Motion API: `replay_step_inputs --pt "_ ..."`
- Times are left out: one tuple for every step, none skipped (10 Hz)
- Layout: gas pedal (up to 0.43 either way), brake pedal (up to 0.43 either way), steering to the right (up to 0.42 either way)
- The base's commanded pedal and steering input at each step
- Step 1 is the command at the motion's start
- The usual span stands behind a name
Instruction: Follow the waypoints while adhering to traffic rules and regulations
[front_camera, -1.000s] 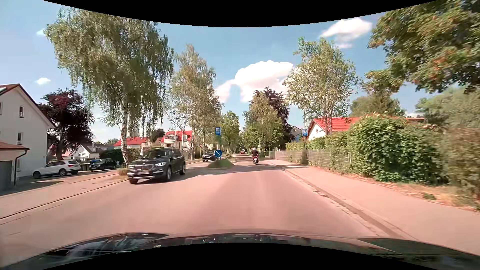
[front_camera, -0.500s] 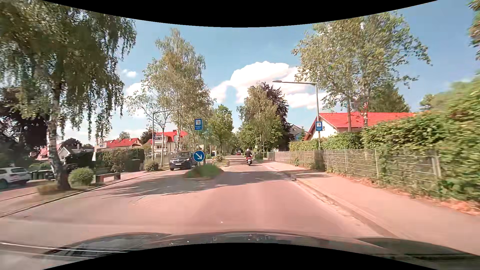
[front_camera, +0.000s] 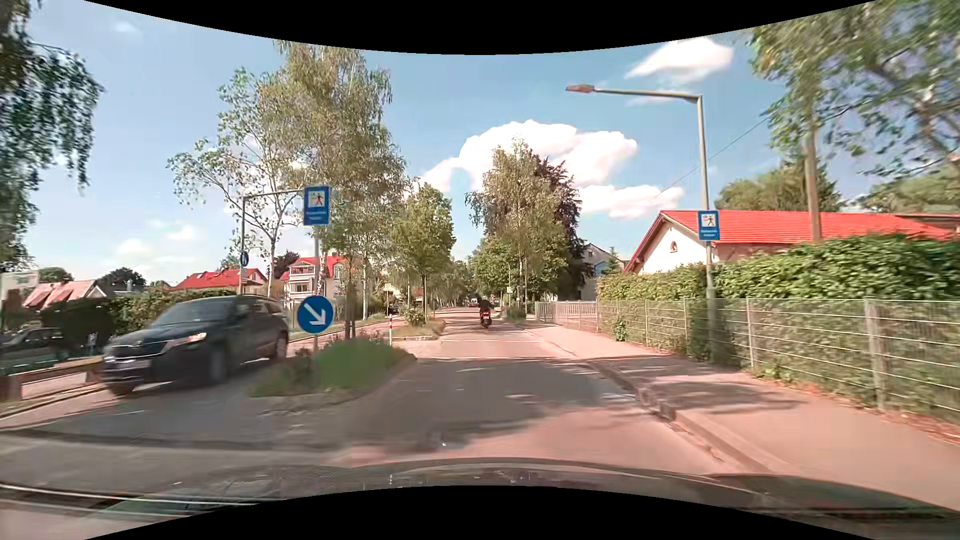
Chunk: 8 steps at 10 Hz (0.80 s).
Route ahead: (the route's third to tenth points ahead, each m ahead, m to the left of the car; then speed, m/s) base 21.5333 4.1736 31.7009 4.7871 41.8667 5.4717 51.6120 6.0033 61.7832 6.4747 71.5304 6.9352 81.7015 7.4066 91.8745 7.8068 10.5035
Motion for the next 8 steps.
replay_step_inputs --pt "0.138 0.012 -0.009" --pt "0.138 0.012 -0.012" --pt "0.138 0.012 -0.018" --pt "0.138 0.012 -0.021" --pt "0.138 0.012 -0.021" --pt "0.138 0.012 -0.021" --pt "0.138 0.012 -0.022" --pt "0.138 0.012 -0.022"
